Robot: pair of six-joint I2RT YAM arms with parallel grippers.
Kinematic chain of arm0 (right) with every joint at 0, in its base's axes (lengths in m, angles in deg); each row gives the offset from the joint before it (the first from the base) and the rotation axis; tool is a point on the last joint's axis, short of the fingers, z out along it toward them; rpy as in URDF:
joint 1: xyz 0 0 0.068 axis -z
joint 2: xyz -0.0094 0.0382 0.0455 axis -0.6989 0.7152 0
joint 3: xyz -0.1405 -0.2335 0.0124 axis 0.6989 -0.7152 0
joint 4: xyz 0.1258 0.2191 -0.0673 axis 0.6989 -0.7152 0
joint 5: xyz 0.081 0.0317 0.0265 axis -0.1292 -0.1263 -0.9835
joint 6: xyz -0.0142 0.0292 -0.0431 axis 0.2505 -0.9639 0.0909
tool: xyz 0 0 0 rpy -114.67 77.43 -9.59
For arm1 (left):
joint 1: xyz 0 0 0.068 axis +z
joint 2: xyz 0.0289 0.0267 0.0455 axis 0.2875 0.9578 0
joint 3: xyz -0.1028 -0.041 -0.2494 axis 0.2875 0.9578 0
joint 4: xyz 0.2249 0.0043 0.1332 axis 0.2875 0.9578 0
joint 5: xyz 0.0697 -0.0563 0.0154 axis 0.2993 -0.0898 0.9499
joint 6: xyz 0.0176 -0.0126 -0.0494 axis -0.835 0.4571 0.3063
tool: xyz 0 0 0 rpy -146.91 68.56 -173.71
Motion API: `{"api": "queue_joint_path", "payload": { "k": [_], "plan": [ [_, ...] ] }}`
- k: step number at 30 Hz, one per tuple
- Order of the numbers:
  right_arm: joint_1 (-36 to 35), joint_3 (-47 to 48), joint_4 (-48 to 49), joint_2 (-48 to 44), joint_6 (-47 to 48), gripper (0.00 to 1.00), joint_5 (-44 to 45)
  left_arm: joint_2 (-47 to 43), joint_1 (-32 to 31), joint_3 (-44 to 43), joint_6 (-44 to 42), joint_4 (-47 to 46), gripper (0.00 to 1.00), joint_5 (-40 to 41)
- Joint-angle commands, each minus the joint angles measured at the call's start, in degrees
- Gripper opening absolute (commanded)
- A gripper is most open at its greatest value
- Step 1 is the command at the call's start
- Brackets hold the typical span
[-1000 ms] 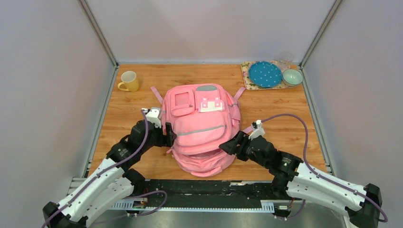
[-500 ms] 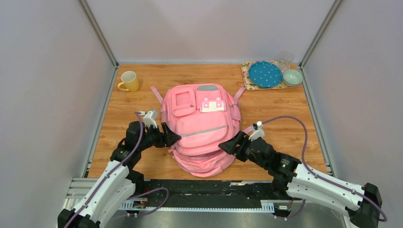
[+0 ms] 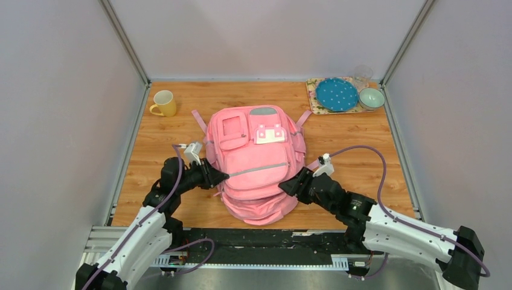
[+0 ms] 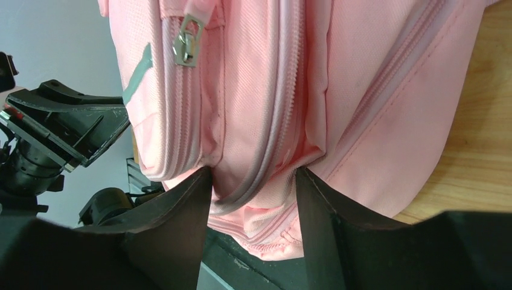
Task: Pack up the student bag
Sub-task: Zip the student bag at the center of the board.
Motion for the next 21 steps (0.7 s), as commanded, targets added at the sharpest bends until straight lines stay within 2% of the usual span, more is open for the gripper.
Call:
{"api": "queue_joint_path", "payload": {
  "k": [1, 3, 11, 18, 21],
  "plan": [
    [2.2, 4.8, 0.8, 3.0, 4.3, 0.53, 1.7, 0.4, -0.2, 1.6, 1.1, -0.2, 0.11, -3.6],
    [4.4, 6.1, 0.9, 5.3, 6.6, 0.5, 0.5, 0.3, -0.3, 1.4, 1.6, -0.2, 0.0, -3.7],
    [16.7, 14.9, 1.6, 13.4, 16.2, 0.47, -11.1, -1.9, -0.2, 6.7, 14.2, -12.7, 0.0, -6.4],
    [22.2, 21.6, 0.3, 18.5, 21.2, 0.47, -19.1, -2.9, -0.3, 7.9, 19.8, -17.2, 0.0, -4.8],
    [22.2, 24.6, -7.5, 16.4, 23.2, 0.55, -18.4, -3.4, -0.3, 7.1, 19.8, -16.2, 0.0, -3.4]
  ]
}}
